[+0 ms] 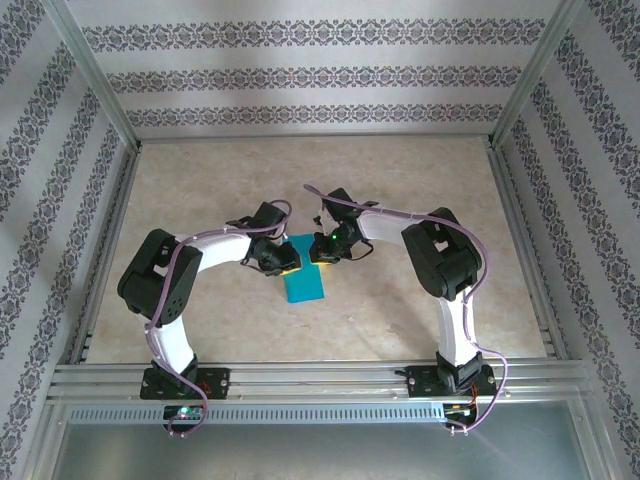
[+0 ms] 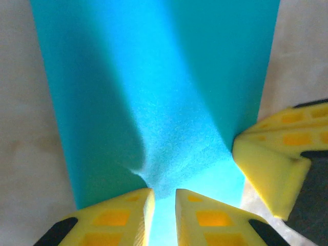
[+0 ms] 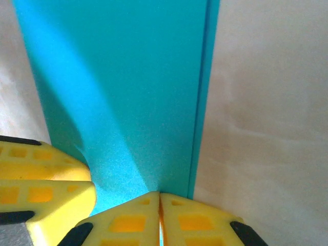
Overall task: Fold a paper plane with a square sheet of paper (pick it up from the middle)
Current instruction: First fold the square sheet of paper in half at the center of the table.
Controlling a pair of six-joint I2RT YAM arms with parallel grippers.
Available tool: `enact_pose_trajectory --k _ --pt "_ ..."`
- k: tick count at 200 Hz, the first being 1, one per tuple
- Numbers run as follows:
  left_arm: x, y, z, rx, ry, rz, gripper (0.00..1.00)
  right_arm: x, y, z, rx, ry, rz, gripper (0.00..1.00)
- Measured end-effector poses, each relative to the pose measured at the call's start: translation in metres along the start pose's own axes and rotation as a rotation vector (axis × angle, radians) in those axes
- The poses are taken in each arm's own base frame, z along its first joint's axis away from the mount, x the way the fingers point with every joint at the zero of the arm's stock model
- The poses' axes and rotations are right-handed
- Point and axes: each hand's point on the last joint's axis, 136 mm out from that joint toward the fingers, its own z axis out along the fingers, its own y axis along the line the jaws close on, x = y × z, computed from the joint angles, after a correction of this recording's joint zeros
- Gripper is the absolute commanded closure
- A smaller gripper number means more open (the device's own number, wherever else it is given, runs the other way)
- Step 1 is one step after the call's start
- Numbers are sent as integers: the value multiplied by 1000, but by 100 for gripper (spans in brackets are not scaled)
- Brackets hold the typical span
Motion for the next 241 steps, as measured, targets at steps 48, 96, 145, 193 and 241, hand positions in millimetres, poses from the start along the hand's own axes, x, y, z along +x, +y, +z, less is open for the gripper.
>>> enact_pose_trajectory --k 48,96,145,193,241 --pt "-3 8 -6 60 -14 54 79 1 -1 0 6 6 20 89" --pt "-11 41 -38 10 -80 25 79 1 -1 0 6 -3 45 89" --pt "-26 -11 -64 177 -209 56 79 1 -2 0 4 -13 74 89" --pt "-20 -23 -25 227 -150 14 79 1 -2 1 3 -19 94 89" --pt "-26 0 -3 126 -129 -39 79 1 -2 1 2 -21 92 89"
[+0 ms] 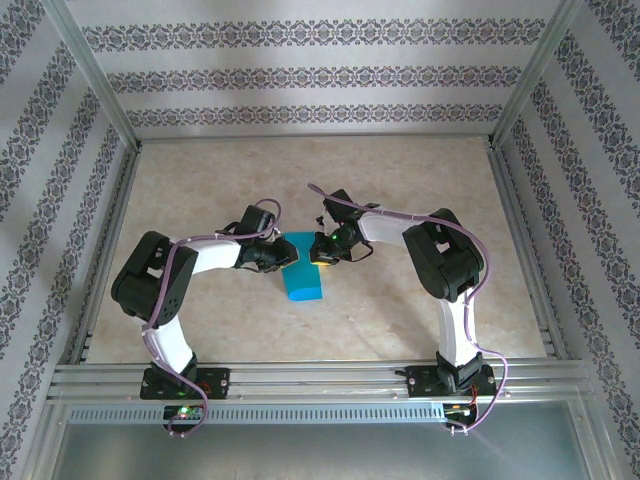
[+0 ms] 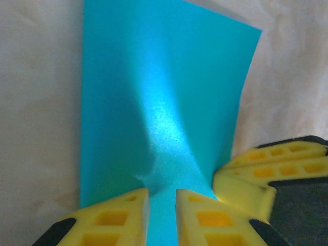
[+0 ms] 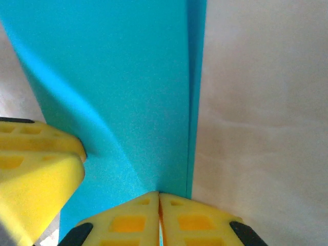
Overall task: Fold a paper plane with a square sheet of paper (pick it up from the middle)
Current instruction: First fold the square sheet of paper in half at the center of the table.
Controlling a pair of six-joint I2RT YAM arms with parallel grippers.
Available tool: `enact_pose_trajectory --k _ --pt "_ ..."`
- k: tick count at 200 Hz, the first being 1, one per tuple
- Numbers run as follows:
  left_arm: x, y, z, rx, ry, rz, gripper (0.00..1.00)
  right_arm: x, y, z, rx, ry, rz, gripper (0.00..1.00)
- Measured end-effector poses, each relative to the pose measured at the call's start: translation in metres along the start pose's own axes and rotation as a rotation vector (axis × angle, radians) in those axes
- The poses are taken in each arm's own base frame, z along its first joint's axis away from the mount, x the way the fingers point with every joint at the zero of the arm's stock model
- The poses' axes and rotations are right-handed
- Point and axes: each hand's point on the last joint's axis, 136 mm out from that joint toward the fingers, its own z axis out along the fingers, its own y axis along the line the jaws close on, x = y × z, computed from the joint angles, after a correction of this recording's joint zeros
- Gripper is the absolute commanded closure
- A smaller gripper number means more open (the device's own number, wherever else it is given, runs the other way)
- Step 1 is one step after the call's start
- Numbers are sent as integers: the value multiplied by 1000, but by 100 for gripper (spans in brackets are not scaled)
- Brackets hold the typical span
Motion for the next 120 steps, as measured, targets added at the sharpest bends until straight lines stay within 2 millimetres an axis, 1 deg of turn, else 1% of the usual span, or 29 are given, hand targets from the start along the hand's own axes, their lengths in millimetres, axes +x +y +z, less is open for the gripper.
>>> enact_pose_trajectory --k 22,34,59,96,109,120 --pt "-4 4 -1 -11 -12 -10 78 0 0 0 1 0 0 89" --pt "-9 8 -4 -17 -24 -25 78 0 -1 0 5 -2 -1 89" --pt "-23 21 -12 -25 -53 -66 78 0 -1 0 7 -3 -4 89" --pt "-35 34 -25 -49 -85 -90 78 1 -2 1 9 -1 -5 89" --pt "-38 29 -30 -31 -99 -81 78 1 -2 1 9 -1 -5 89" --pt "-42 17 -32 11 -123 -49 78 1 -2 1 9 -1 -5 89"
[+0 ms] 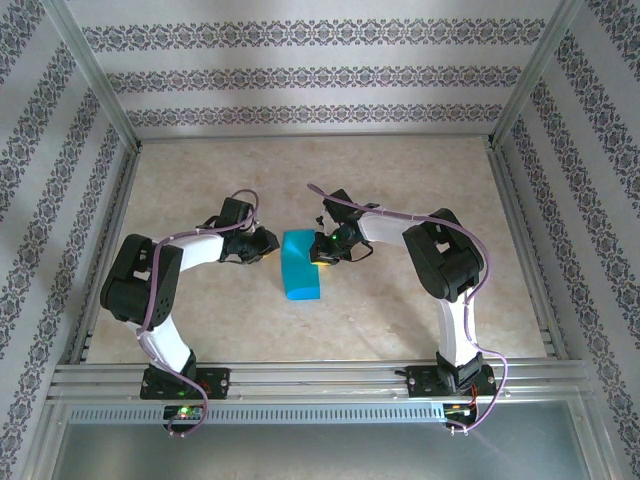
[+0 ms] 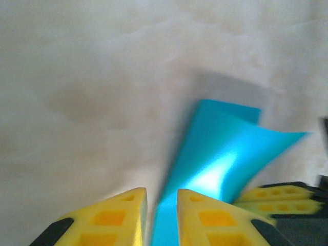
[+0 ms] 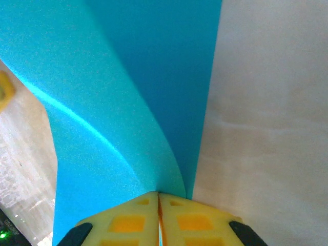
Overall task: Fold a paper plane with a square sheet of paper (pick it up from the middle)
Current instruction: First fold the square sheet of paper in half at the center of the table.
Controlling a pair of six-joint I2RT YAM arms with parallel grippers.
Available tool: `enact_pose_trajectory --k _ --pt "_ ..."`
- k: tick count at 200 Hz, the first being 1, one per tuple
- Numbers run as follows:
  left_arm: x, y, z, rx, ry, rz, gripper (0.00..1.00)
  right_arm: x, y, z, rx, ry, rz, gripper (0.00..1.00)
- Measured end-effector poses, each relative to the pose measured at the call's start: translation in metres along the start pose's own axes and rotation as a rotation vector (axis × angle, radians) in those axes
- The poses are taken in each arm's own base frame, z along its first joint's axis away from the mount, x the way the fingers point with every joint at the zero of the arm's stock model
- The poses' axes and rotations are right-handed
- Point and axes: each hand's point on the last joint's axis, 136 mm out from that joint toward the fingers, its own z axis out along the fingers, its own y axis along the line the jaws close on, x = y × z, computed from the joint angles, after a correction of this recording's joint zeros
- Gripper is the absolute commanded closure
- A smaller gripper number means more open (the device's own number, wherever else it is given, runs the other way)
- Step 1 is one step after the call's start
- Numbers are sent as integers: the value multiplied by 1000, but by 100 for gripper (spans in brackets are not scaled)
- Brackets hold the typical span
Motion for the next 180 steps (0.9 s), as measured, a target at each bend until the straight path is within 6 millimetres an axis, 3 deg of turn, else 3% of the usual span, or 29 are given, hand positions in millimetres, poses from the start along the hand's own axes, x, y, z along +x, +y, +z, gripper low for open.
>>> enact_pose_trajectory --k 25,44,77,106,180 --pt "2 -35 3 105 -29 79 79 0 0 0 0 0 0 89" --pt "4 -44 14 149 -24 90 79 -1 1 0 -1 -1 0 89" --pt "11 -24 39 114 23 45 79 -1 0 0 0 0 0 89" --pt "-2 -25 38 96 -15 45 79 0 0 0 1 1 1 89" --pt "-28 1 28 19 -64 -7 78 0 -1 0 8 0 -5 89"
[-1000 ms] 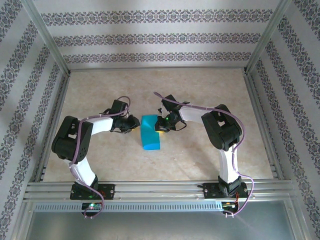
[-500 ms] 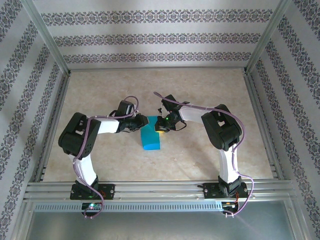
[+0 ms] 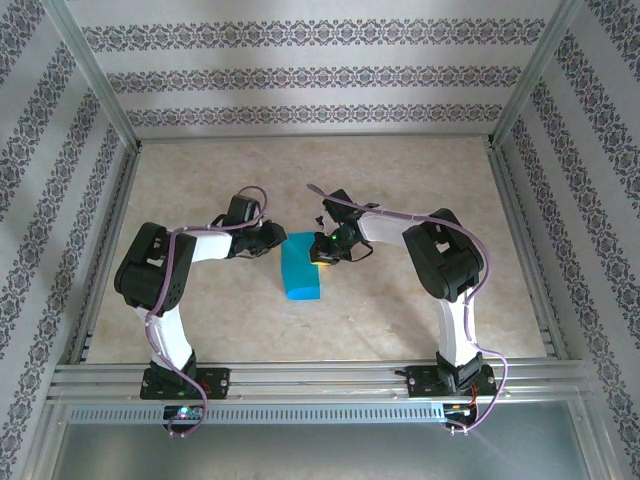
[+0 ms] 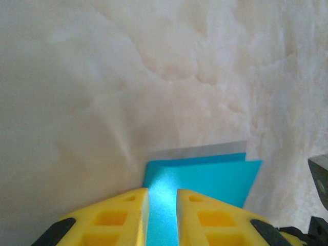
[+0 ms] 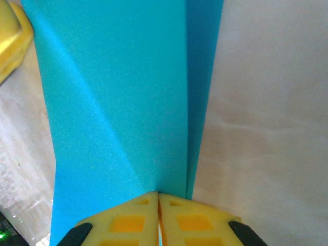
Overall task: Fold a paper plane with a square sheet of paper (pick it up from the middle)
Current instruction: First fold the square sheet of paper in half at the center of the table.
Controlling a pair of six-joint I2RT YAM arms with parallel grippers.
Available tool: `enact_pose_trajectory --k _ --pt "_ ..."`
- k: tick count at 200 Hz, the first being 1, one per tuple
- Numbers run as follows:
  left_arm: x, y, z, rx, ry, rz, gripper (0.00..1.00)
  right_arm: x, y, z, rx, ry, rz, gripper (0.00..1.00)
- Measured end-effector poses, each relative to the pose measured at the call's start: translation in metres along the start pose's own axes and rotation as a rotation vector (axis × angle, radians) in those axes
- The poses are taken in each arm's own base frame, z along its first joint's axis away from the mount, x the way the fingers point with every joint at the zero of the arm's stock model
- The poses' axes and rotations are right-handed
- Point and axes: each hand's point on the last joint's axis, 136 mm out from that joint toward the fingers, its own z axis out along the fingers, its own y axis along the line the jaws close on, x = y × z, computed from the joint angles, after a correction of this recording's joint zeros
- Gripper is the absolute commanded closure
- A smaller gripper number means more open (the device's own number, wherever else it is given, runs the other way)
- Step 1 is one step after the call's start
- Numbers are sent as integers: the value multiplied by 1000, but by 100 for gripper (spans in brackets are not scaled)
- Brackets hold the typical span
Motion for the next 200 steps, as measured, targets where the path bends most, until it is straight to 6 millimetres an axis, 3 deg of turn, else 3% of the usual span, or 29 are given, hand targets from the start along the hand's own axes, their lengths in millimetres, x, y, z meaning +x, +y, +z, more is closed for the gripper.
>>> enact_pose_trajectory --k 41,71,107,141,200 --pt "-18 3 -9 -29 -19 30 78 0 0 0 0 -1 -13 89" --pt "-10 -15 -13 38 15 49 78 -1 1 -1 1 -1 -17 89" --pt "7 -31 -2 79 64 80 78 0 0 0 4 4 -16 89" --pt "5 -19 18 14 89 62 78 0 0 0 4 4 -16 88" --pt "-9 -3 7 -101 56 82 77 -2 0 0 7 -4 -18 88"
